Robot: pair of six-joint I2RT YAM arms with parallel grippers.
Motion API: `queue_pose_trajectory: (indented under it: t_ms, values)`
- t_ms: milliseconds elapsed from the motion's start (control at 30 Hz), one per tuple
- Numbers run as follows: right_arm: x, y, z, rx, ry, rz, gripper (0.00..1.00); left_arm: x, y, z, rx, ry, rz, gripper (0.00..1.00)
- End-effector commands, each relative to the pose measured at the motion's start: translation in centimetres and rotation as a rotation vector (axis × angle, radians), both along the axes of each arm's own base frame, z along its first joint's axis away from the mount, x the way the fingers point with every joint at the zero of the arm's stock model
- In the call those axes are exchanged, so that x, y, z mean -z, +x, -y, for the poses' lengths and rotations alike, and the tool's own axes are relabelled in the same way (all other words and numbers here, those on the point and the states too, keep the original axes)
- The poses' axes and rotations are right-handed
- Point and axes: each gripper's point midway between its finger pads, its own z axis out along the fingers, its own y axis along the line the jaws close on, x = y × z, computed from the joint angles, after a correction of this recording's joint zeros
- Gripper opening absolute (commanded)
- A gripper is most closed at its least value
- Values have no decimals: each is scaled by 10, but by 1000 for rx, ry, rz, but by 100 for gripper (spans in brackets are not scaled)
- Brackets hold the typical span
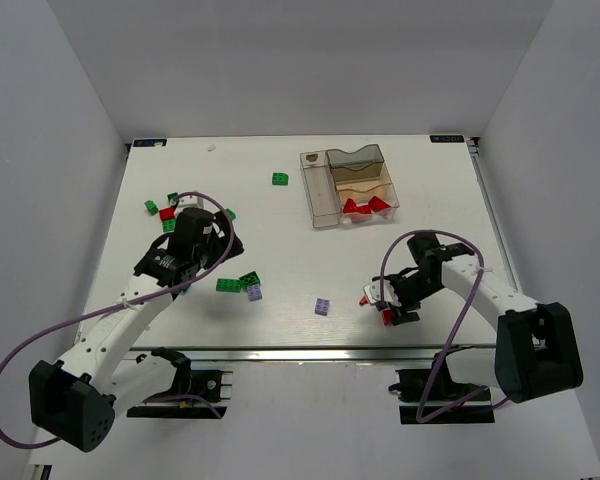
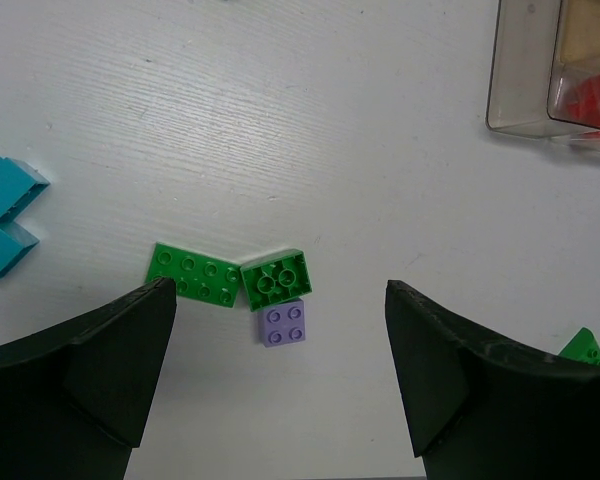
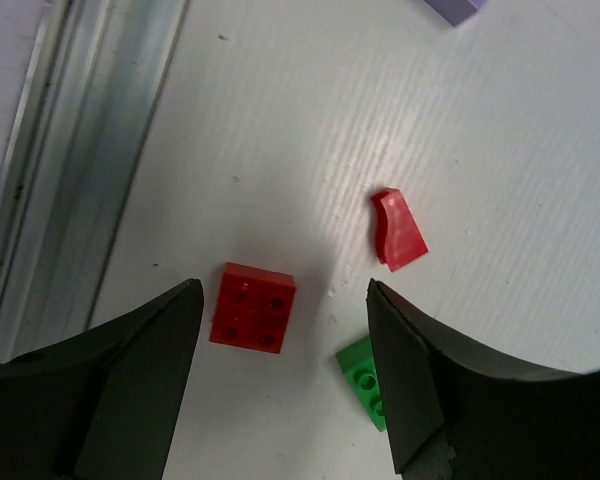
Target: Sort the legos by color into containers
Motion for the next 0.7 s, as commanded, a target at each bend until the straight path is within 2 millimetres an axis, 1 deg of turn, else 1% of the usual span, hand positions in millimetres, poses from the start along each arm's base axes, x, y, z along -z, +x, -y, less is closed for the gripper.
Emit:
queue_pose_trajectory:
  t_ms: [0,100,233,400,567,667]
  values:
    - [6,22,-6,74,-9,49,72,-8,2,2,1,-26,26,95]
    - [11,22,-4,83,-29,49,72,-9,3,2,1,-27,28,94]
    - [18,9,0,68,-54,23,71,-9,2,2,0,-26,29,94]
    - [21,2,4,70,-71,16,70,-8,1,1,-1,-27,27,94]
    - [28,1,8,102,-98,5,68,-9,3,3,4,-28,29,94]
    - [33,5,12,135,-122,13,66,-10,4,4,6,-33,31,94]
